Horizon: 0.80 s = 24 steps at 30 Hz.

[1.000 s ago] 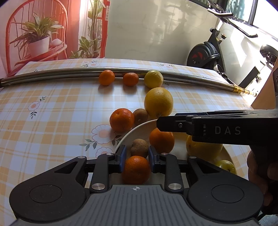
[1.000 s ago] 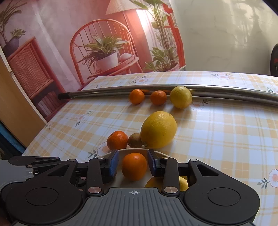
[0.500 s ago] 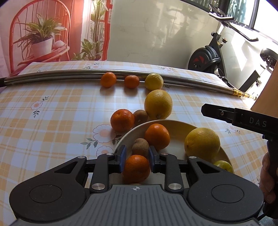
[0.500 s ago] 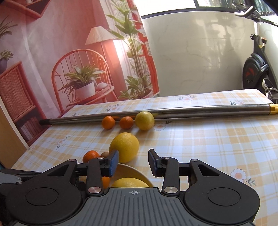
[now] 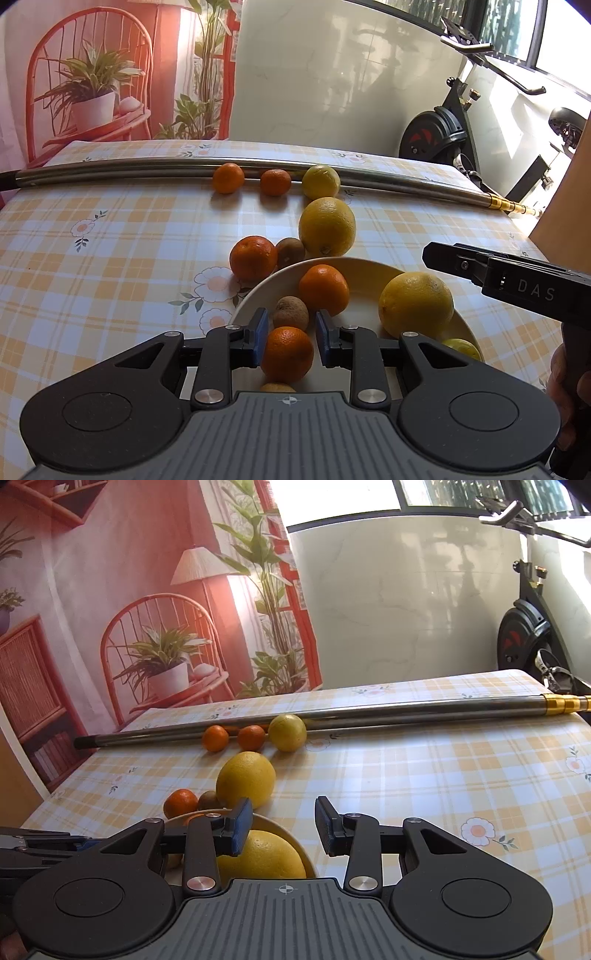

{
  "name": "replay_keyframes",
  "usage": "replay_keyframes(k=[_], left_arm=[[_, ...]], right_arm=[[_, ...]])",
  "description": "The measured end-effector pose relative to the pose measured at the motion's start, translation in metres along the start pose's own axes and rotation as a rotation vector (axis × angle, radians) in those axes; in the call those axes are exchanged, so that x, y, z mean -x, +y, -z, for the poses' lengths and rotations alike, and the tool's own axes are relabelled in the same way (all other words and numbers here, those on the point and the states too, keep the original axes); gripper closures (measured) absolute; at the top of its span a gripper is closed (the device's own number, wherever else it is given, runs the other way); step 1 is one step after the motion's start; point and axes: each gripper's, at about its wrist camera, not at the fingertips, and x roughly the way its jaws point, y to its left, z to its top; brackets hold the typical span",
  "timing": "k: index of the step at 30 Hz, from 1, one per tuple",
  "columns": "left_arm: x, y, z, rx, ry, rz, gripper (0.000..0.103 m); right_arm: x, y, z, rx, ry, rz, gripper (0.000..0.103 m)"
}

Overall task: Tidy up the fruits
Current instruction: 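Lower the orange and kiwi into the plate and open both tools, then move the left tool to an orange on the table and close on it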

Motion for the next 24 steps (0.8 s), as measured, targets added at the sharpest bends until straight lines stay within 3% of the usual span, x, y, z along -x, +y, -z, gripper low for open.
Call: replay_keyframes(k=[7, 10, 24], left_arm=[[0.001, 0.003, 0.000, 0.016, 0.002, -0.006, 0.072], [0.003, 0.005, -0.001, 0.025, -0.007, -0.017, 0.062], [0.013, 0.036, -0.026, 0.145, -0.020, 0.007, 0.062]], right_arm=[[0.001, 0.000, 0.000, -0.004, 0.007, 0.002, 0.067], [0.001, 0.000, 0.001, -0.009, 0.009, 0.005, 0.067], [0.001, -0.012, -0.002, -0.070, 0.001, 0.010, 0.068]])
